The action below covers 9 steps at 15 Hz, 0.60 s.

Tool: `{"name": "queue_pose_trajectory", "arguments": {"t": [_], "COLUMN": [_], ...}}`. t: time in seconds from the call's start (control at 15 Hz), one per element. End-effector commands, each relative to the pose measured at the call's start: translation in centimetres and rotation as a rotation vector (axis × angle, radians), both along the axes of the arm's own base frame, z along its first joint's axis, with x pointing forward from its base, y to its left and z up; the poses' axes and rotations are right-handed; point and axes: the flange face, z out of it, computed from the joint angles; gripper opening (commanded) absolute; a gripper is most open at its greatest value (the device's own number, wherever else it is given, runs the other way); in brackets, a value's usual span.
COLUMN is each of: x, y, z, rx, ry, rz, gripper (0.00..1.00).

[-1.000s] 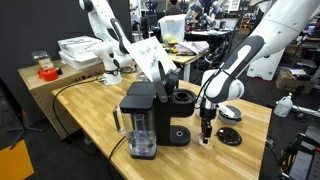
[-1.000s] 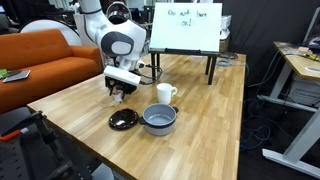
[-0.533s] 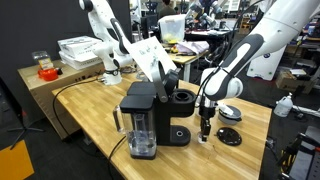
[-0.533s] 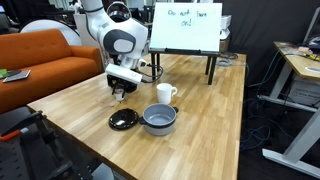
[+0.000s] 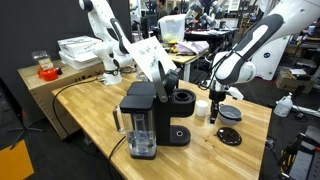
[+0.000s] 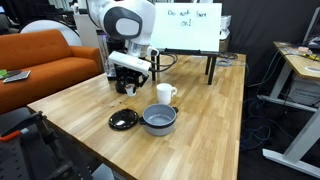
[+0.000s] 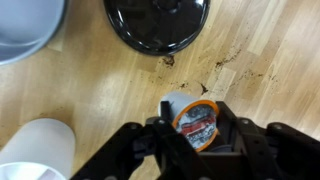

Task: Put the coffee pod inside the coffeemaker

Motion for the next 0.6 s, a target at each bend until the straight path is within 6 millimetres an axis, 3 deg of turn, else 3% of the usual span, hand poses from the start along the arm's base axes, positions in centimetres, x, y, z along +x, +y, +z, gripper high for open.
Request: {"name": "queue_pose_trajectory", "arguments": {"t": [0.0, 0.53], "x": [-2.0, -5.4], "y": [-2.0, -6.0], "z": [3.6, 8.2], "rx": [-0.051, -0.151], "ry": [-0.024, -0.042], "rz": [-0.061, -0.206], "gripper": [0.23, 0.23]}}
